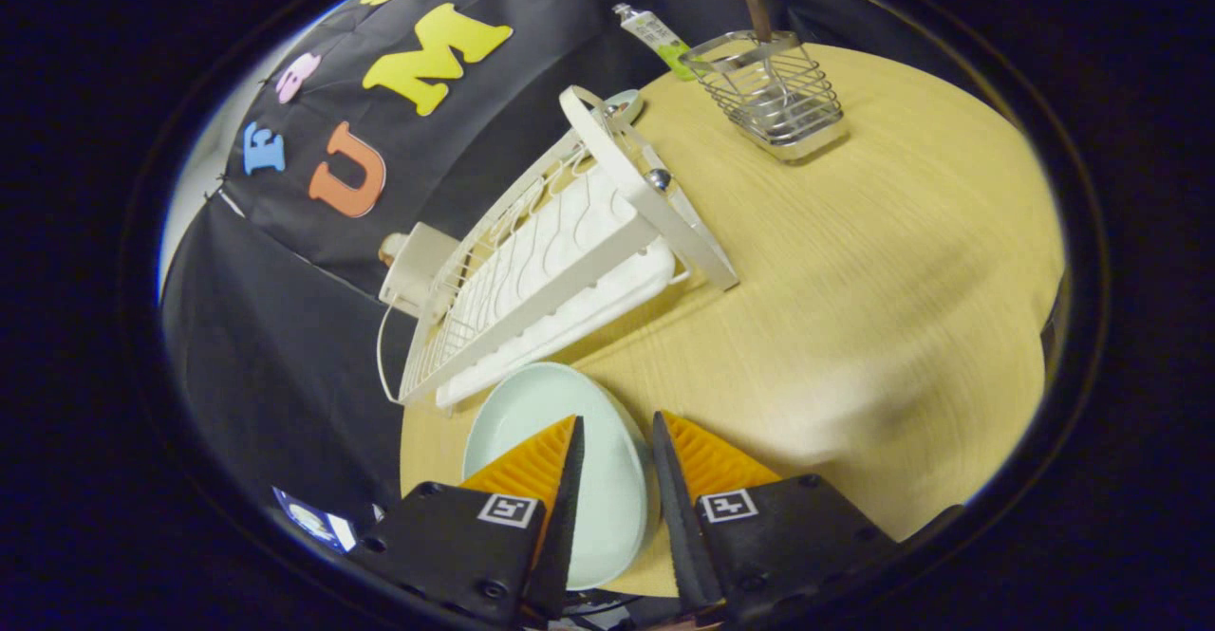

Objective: Take the plate from the dish rack, then take the spoon from the basket and place it into the plate.

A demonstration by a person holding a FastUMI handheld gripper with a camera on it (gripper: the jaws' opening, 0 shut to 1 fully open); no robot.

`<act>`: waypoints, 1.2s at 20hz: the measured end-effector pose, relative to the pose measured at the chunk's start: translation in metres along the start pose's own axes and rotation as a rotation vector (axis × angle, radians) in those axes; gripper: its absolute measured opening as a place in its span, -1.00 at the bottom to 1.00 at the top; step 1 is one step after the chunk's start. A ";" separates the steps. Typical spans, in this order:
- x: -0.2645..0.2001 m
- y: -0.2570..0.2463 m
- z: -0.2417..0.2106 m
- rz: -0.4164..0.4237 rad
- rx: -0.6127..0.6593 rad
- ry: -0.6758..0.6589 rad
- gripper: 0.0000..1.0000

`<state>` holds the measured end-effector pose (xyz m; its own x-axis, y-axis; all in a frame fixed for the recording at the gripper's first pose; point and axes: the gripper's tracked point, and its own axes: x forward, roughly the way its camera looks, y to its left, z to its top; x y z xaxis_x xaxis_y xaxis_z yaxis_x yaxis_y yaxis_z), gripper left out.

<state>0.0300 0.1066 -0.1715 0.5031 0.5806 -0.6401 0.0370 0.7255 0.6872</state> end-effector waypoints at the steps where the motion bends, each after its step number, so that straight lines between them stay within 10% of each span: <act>1: -0.005 0.000 0.004 -0.010 -0.036 -0.020 0.00; 13: -0.111 -0.015 0.081 -0.282 -0.559 -0.587 0.97; 24: -0.133 -0.069 0.202 -0.390 -0.603 -0.774 1.00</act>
<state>0.1353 -0.0954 -0.0645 0.9703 0.0274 -0.2404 -0.0133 0.9981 0.0602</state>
